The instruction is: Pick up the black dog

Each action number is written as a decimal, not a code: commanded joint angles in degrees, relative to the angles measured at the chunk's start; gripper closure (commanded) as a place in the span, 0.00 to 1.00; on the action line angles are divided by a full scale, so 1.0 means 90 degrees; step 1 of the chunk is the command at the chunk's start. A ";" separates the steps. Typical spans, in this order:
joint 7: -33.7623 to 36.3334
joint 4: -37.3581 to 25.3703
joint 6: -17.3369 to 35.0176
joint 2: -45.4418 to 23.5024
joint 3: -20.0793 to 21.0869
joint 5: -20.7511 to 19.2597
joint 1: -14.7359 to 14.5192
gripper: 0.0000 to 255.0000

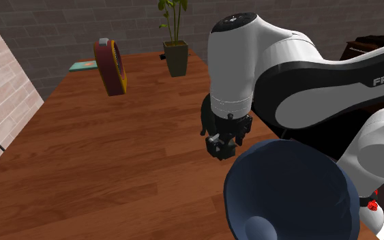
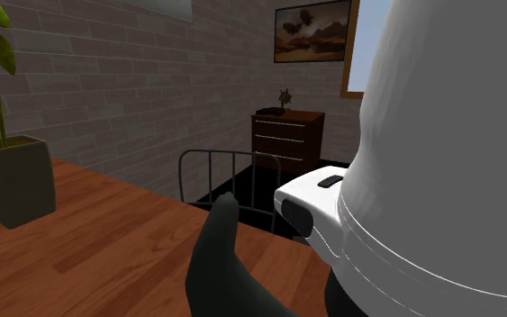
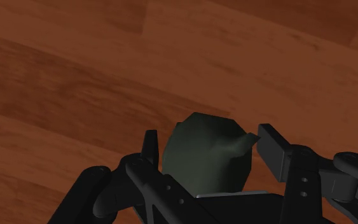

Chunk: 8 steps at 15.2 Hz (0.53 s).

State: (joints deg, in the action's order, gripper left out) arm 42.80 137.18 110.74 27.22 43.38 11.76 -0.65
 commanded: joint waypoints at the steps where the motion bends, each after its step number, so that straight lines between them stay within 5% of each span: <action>1: -0.0002 0.0006 0.0010 -0.0004 -0.0002 -0.0003 0.0004 1.00; 8: -0.0010 -0.0063 -0.0081 0.0021 -0.0026 -0.0004 0.0000 1.00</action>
State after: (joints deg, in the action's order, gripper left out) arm 42.80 136.92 110.36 27.37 43.30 11.80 -0.70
